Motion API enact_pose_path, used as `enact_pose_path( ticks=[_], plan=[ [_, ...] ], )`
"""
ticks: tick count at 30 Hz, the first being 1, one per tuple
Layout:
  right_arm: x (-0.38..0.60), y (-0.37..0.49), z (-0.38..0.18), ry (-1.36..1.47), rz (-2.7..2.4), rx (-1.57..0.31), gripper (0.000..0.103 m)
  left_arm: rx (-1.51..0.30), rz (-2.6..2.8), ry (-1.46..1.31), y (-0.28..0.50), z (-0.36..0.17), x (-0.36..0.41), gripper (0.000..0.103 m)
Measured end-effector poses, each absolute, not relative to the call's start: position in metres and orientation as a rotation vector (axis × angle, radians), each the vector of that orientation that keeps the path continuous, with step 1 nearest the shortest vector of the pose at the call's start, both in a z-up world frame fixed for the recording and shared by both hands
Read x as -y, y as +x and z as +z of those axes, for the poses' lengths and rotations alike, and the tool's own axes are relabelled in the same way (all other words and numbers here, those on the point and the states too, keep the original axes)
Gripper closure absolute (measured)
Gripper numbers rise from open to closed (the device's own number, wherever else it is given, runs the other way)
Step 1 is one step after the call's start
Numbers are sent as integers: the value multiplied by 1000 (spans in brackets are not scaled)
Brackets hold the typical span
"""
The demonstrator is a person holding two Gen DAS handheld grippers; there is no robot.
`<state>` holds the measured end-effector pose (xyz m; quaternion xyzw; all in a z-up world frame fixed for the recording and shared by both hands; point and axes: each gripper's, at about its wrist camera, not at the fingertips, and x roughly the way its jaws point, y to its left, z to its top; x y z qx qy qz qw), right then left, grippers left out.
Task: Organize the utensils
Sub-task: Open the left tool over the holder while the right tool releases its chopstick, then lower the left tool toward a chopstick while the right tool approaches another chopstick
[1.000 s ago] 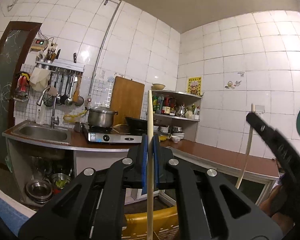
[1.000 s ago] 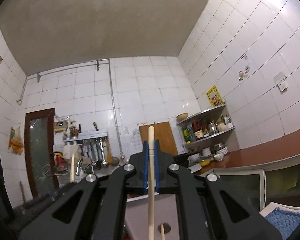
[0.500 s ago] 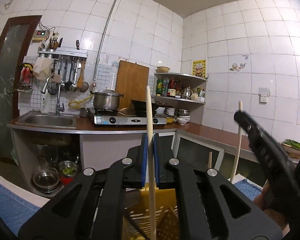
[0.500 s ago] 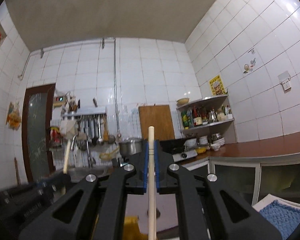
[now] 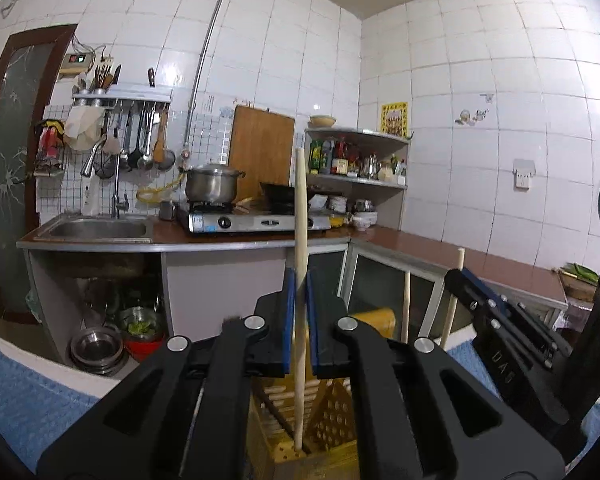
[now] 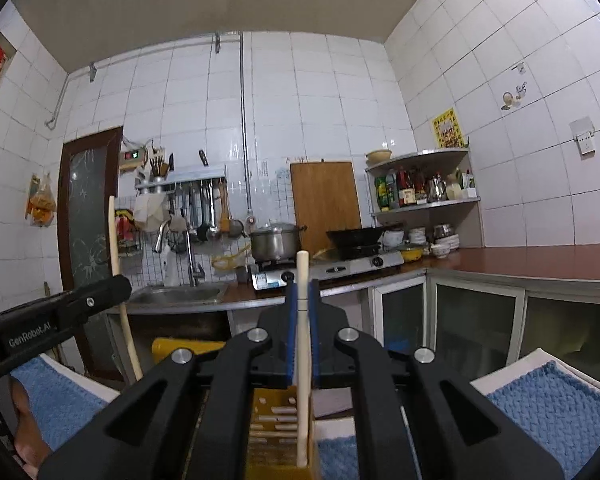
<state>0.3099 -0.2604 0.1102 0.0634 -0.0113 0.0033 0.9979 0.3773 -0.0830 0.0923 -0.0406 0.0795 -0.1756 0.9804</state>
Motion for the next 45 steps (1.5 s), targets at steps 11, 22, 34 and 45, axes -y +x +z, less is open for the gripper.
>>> enact_pose_path(
  ticks=[11, 22, 34, 45],
  plan=[
    [259, 310, 113, 106, 45, -194, 93, -411, -339, -138, 384, 70, 63, 88],
    [258, 257, 117, 112, 38, -372, 51, -464, -265, -101, 320, 83, 29, 14],
    [246, 216, 53, 107, -5, -671, 49, -663, -236, -5, 272, 39, 12, 5],
    [246, 213, 0, 106, -35, -866, 49, -876, -226, 30, 278, -15, 21, 6]
  ],
)
